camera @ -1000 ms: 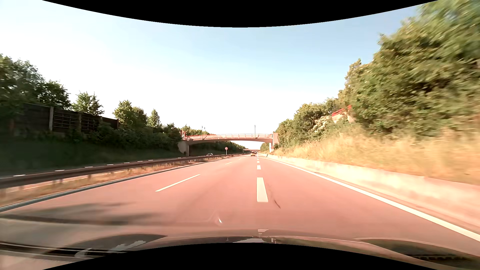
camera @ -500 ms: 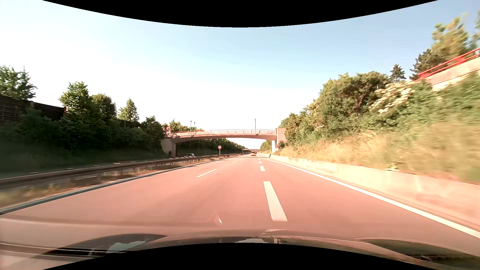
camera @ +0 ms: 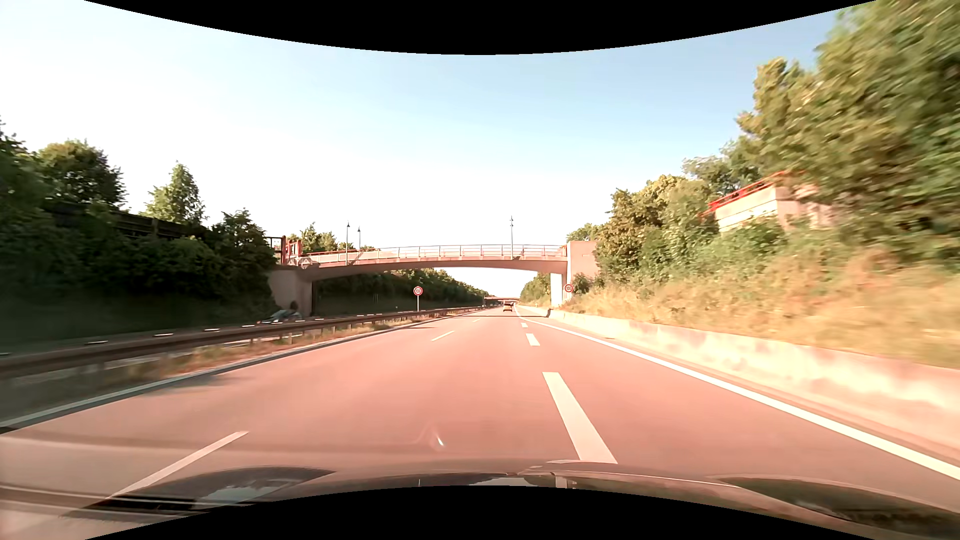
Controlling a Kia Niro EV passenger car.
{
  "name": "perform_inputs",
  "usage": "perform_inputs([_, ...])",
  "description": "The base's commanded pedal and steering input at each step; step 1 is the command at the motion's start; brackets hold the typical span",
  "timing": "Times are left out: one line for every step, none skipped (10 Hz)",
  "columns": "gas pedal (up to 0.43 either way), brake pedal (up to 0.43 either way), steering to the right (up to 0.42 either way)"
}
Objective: Follow the waypoints while adhering to traffic rules and regulations
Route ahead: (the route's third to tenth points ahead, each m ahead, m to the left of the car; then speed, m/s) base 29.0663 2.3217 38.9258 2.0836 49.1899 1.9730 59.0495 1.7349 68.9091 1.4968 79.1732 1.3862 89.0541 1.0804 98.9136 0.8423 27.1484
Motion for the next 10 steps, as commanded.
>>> perform_inputs([0.209,0.006,-0.001])
perform_inputs([0.209,0.006,-0.001])
perform_inputs([0.209,0.006,0.0])
perform_inputs([0.209,0.006,0.0])
perform_inputs([0.209,0.006,0.0])
perform_inputs([0.209,0.006,0.0])
perform_inputs([0.209,0.006,0.0])
perform_inputs([0.209,0.006,0.001])
perform_inputs([0.209,0.006,0.001])
perform_inputs([0.209,0.006,0.001])
